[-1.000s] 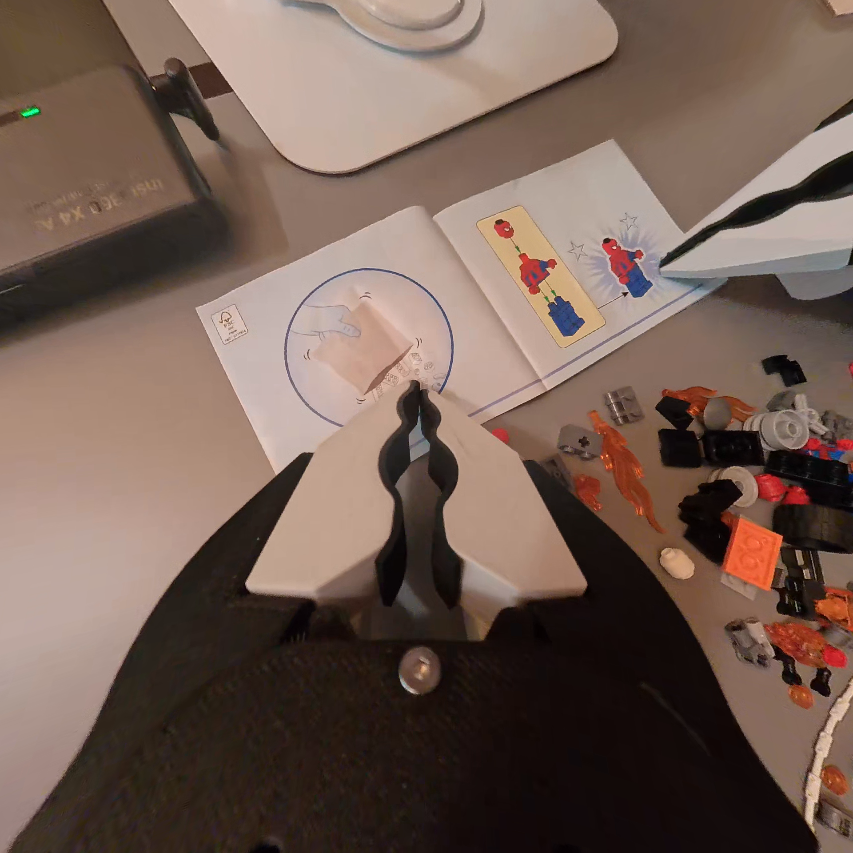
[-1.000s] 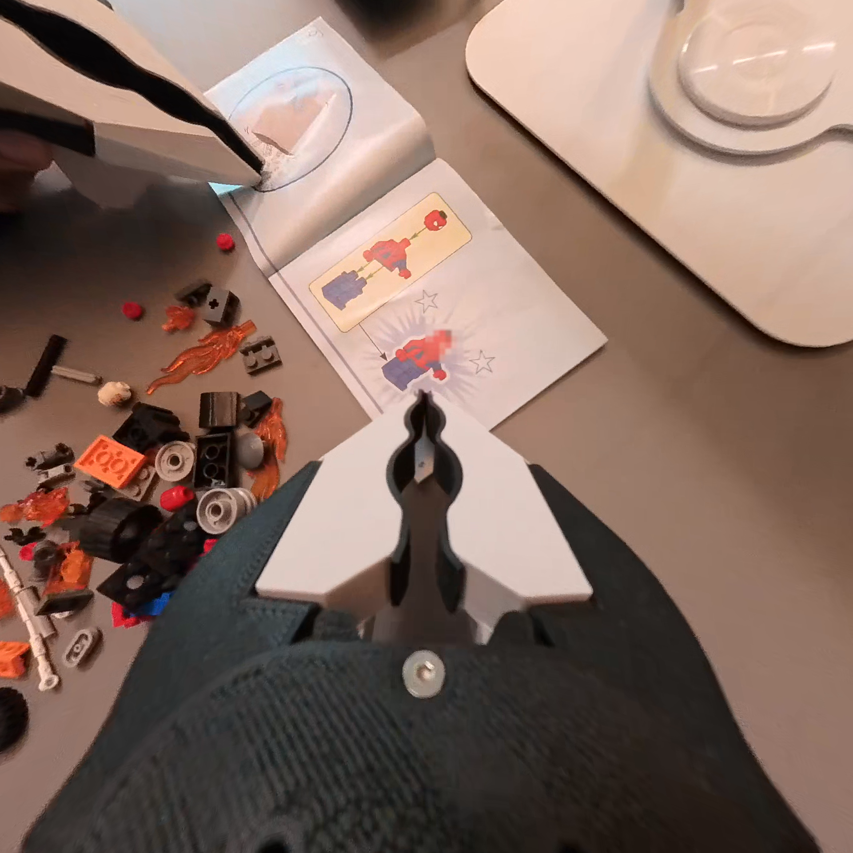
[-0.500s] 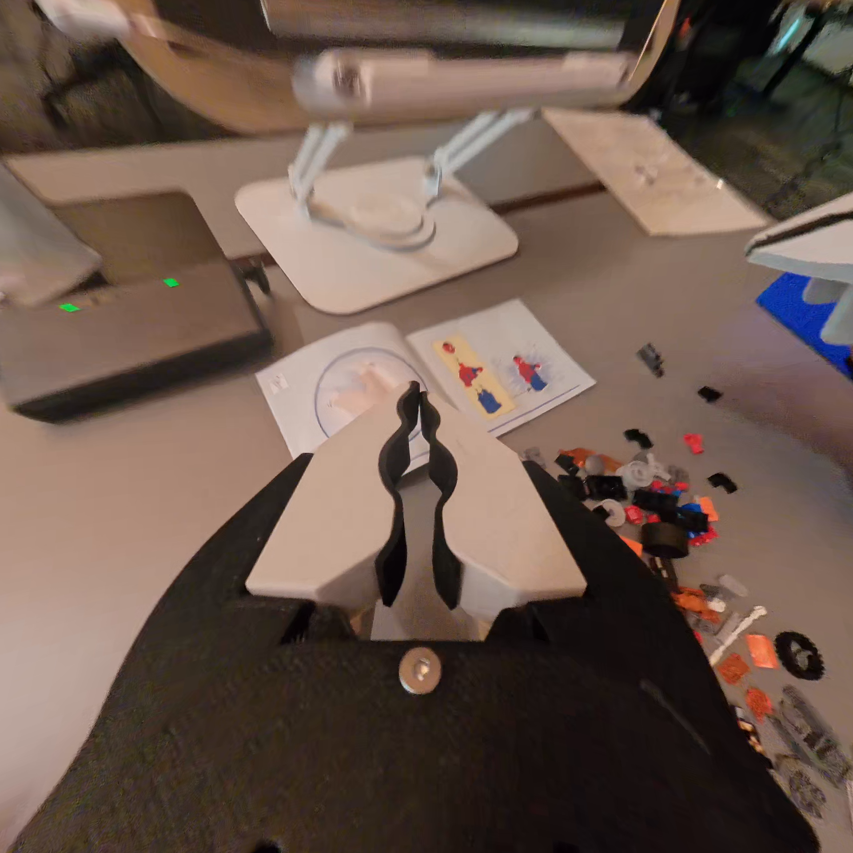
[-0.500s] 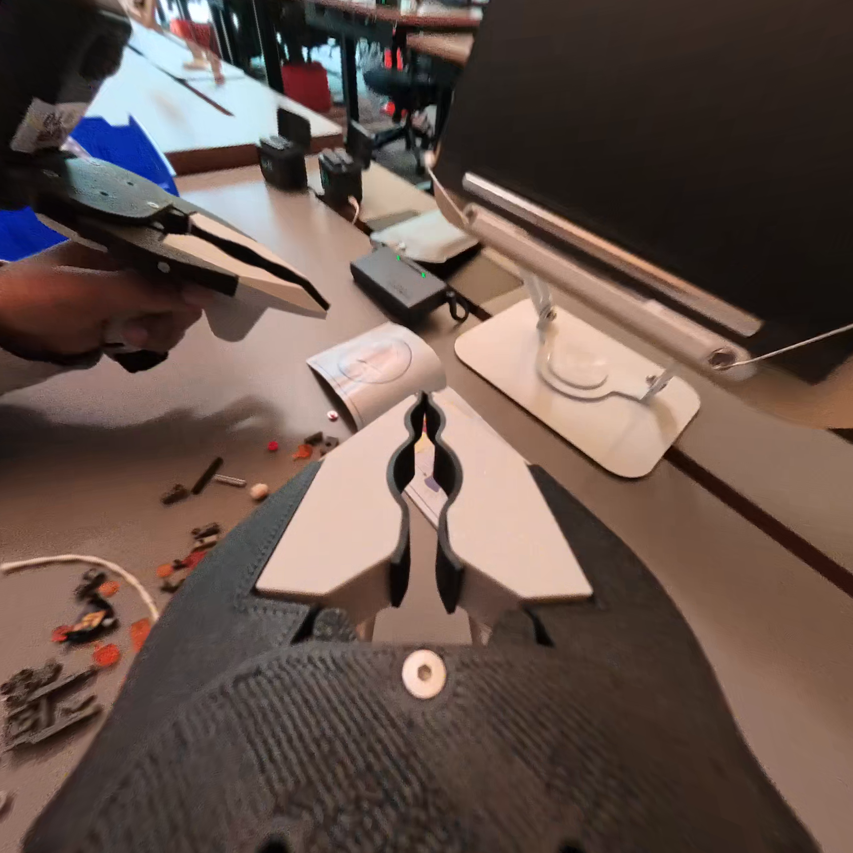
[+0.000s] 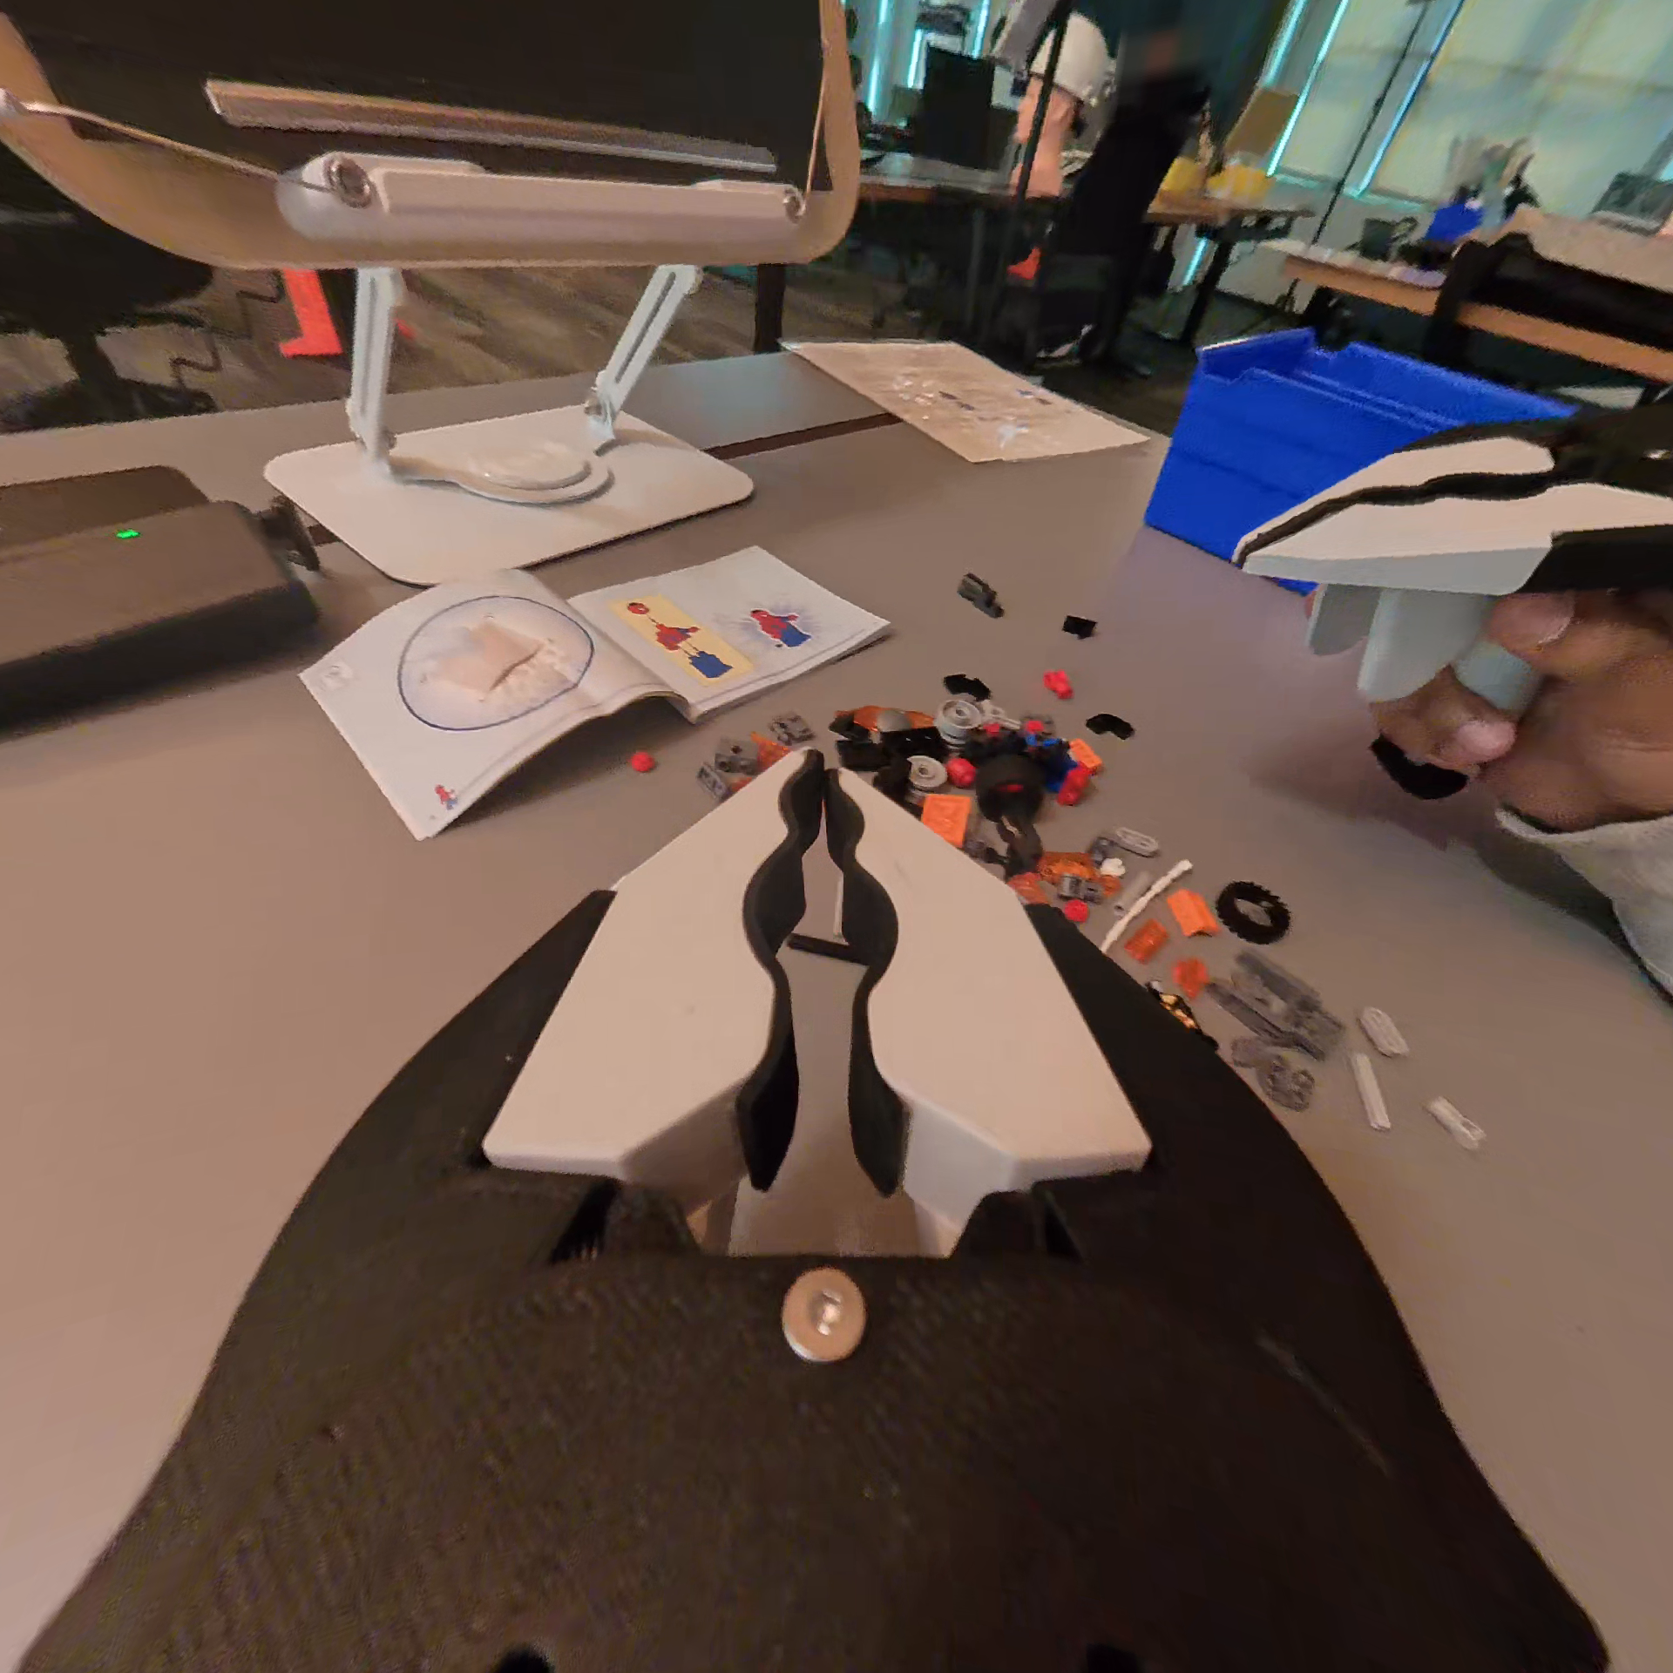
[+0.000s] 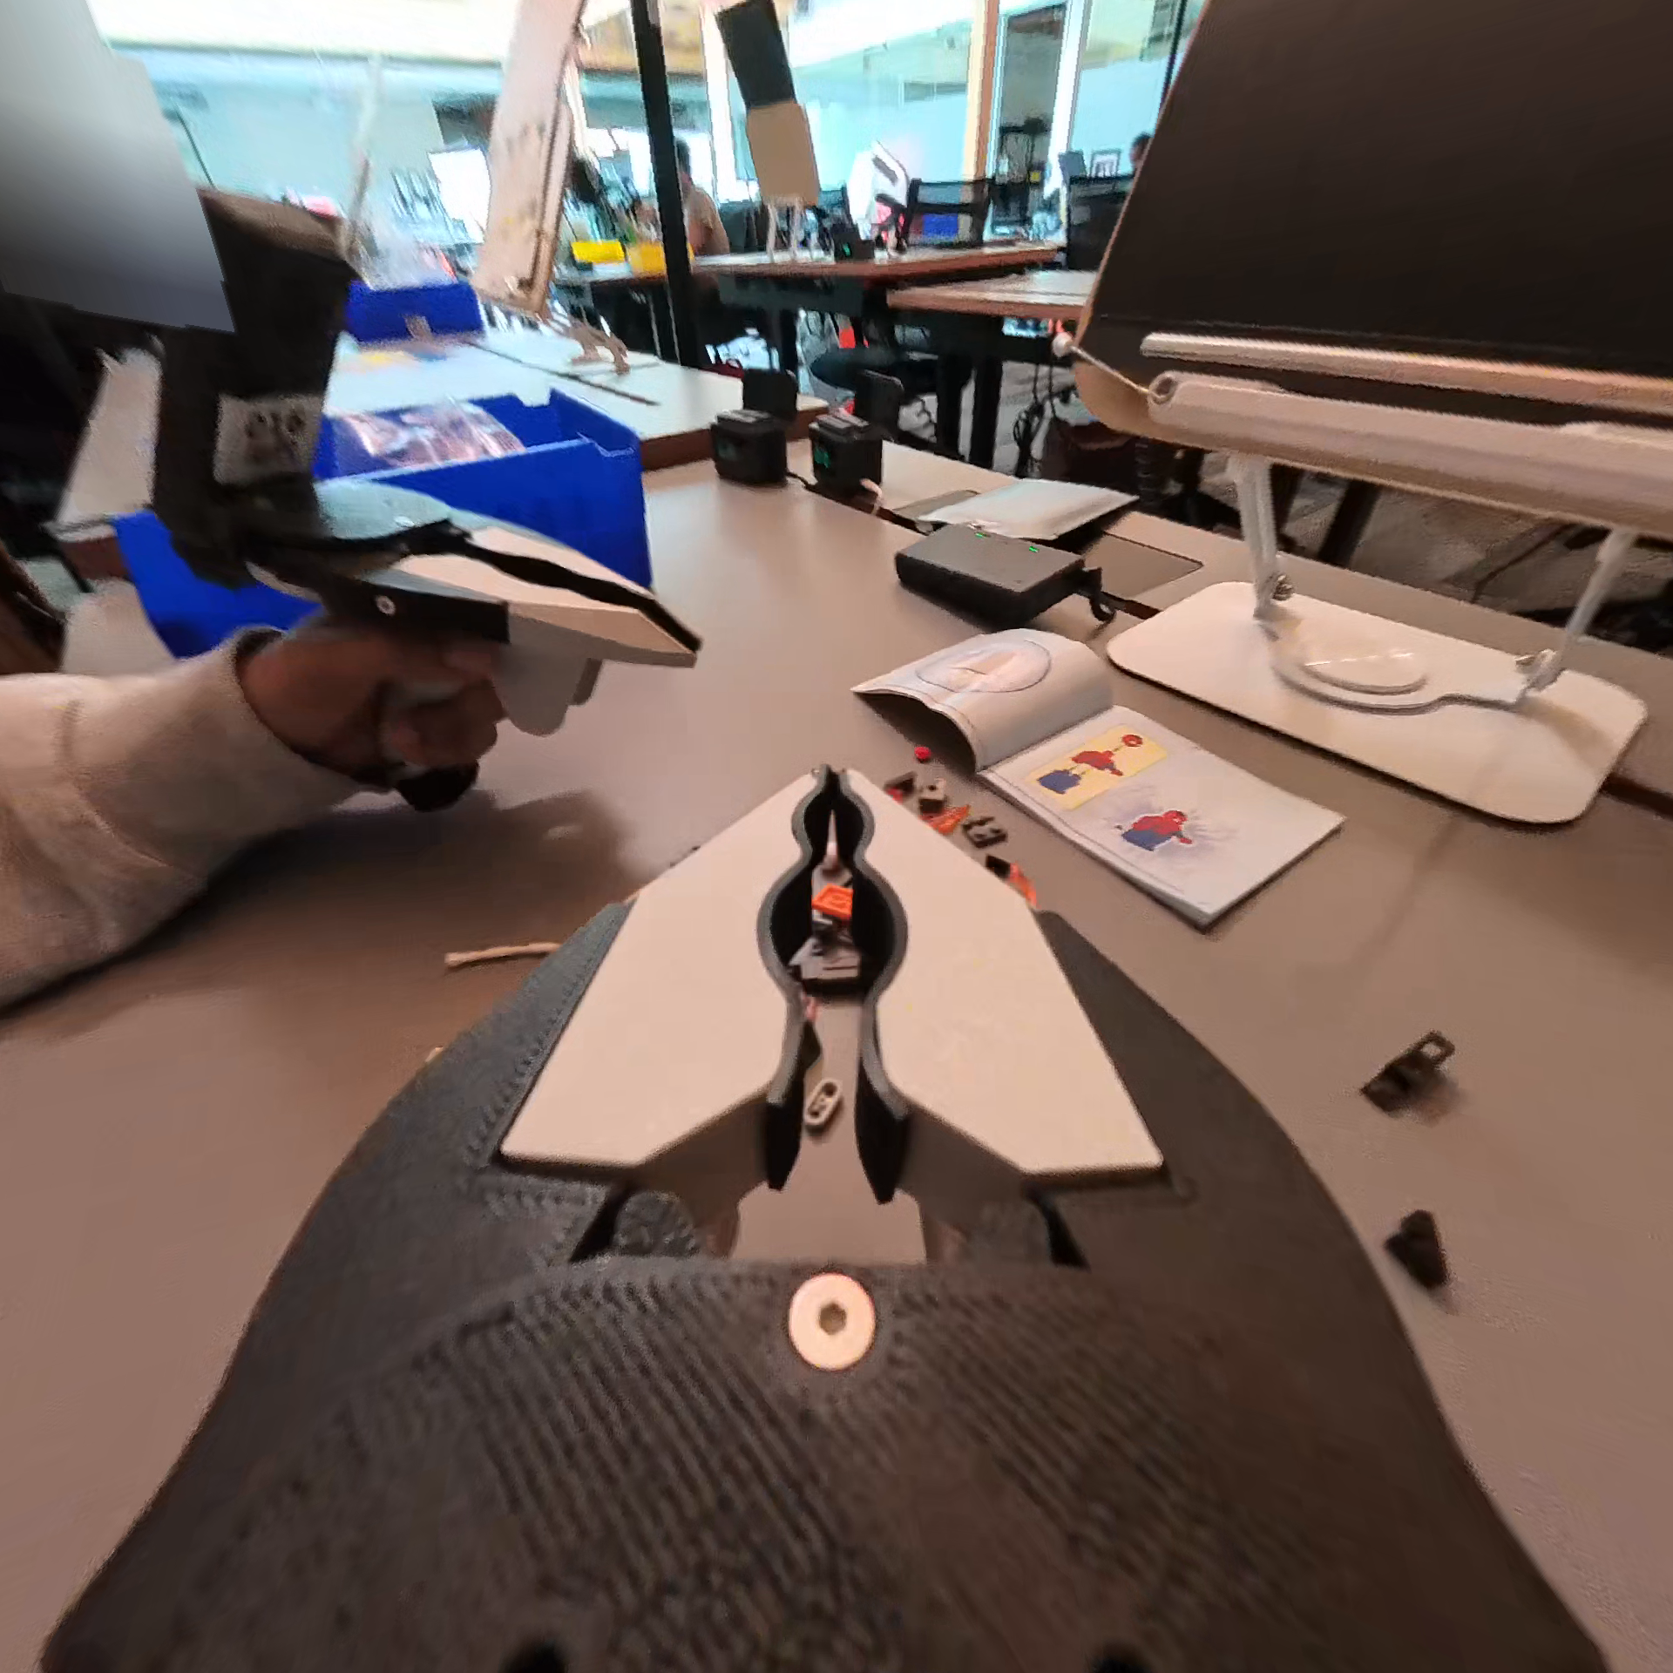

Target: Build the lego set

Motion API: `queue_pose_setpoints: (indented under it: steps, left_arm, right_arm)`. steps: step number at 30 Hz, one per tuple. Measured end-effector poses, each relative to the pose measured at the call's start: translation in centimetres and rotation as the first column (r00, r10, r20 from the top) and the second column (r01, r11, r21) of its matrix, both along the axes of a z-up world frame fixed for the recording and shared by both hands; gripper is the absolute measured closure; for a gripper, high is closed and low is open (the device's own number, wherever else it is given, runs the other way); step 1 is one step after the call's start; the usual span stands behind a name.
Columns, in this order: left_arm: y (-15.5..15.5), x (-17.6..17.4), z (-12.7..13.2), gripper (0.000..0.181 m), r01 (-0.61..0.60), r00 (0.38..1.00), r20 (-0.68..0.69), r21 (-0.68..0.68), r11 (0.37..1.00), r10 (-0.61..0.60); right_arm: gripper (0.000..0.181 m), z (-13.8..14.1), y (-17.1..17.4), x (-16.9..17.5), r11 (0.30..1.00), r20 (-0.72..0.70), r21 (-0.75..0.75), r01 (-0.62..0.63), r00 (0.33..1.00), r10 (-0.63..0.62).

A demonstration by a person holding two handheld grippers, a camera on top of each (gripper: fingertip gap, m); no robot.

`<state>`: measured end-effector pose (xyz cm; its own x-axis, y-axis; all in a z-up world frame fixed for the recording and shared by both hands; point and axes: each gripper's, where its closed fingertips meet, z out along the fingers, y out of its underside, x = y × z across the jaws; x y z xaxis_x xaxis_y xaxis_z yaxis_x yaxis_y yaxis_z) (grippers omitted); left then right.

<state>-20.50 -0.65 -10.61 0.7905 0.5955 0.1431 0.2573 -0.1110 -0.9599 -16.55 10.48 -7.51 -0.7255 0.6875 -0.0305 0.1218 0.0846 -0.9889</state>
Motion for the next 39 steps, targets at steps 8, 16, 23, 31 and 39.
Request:
queue_pose_setpoints:
  steps: [8,16,23,31,39]
  left_arm:
    - [0.6,0.3,-0.8,0.181,0.031,0.999,0.017,-0.029,0.999,-0.031]
    - [1.6,0.8,-2.1,0.181,0.054,0.998,-0.015,-0.149,0.987,-0.057]
    - [1.5,0.6,-2.3,0.181,0.048,0.999,0.007,-0.146,0.988,-0.047]
    - [1.6,0.5,-2.5,0.181,0.039,0.999,0.002,-0.170,0.985,-0.039]
    - [1.5,0.6,-2.5,0.181,0.036,0.999,0.000,-0.173,0.984,-0.037]
  right_arm:
    - [0.181,-0.2,1.8,0.5,0.996,0.077,-0.094,-0.002,0.997,0.009]
    - [0.181,-1.1,1.5,0.4,0.995,0.135,-0.097,-0.012,0.991,0.025]
    - [0.181,-2.5,0.9,0.2,1.000,0.148,-0.004,-0.002,0.989,0.003]
    - [0.181,-3.7,0.7,0.0,0.994,0.134,0.110,0.019,0.990,-0.034]
    - [0.180,-4.4,0.5,-0.1,0.982,0.110,0.187,0.028,0.993,-0.050]
